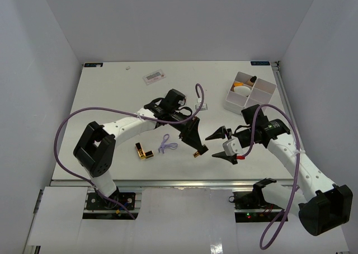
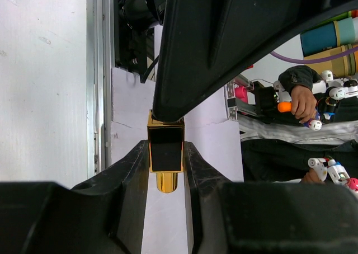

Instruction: Organize the makeup

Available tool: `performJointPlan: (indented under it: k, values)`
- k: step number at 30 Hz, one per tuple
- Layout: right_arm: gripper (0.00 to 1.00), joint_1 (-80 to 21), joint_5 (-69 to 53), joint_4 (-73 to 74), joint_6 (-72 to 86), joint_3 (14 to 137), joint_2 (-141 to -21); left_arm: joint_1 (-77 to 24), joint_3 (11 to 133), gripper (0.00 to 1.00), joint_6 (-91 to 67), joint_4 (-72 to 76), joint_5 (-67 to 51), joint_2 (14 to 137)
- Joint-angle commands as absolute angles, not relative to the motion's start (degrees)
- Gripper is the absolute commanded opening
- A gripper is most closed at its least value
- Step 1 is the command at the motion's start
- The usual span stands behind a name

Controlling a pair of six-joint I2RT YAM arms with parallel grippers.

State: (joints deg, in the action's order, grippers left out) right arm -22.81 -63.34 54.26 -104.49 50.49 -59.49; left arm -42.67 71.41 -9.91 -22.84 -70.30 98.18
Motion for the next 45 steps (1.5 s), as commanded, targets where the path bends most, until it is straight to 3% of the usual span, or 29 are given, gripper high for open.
performJointPlan:
  k: [1, 25, 34, 36, 41, 45]
  values:
    - [0.67, -23.74, -65.85, 56.06, -104.41, 53.0, -60.05, -43.17, 74.36, 0.12, -7.37, -24.1, -72.52, 98.54]
    - [0.48, -26.37, -65.63, 56.16, -102.95, 53.72, -63.02, -44.85, 77.13, 0.12, -6.12, -26.07, -72.42, 100.63]
    - [0.28, -26.47, -64.86, 56.68, -102.59, 53.61, -62.86, -45.09, 77.71, 0.14, -5.69, -26.65, -72.38, 101.62]
    - [0.24, -26.6, -64.86, 57.06, -102.76, 53.67, -62.98, -45.09, 77.84, 0.18, -5.63, -26.77, -72.09, 101.69]
    - [0.19, -26.62, -63.54, 58.06, -102.92, 53.46, -62.27, -45.01, 78.61, 0.54, -5.46, -27.47, -68.41, 101.03]
    - [0.17, -26.54, -62.07, 58.1, -102.49, 52.25, -60.72, -44.82, 80.06, 0.68, -5.39, -27.96, -64.24, 99.51]
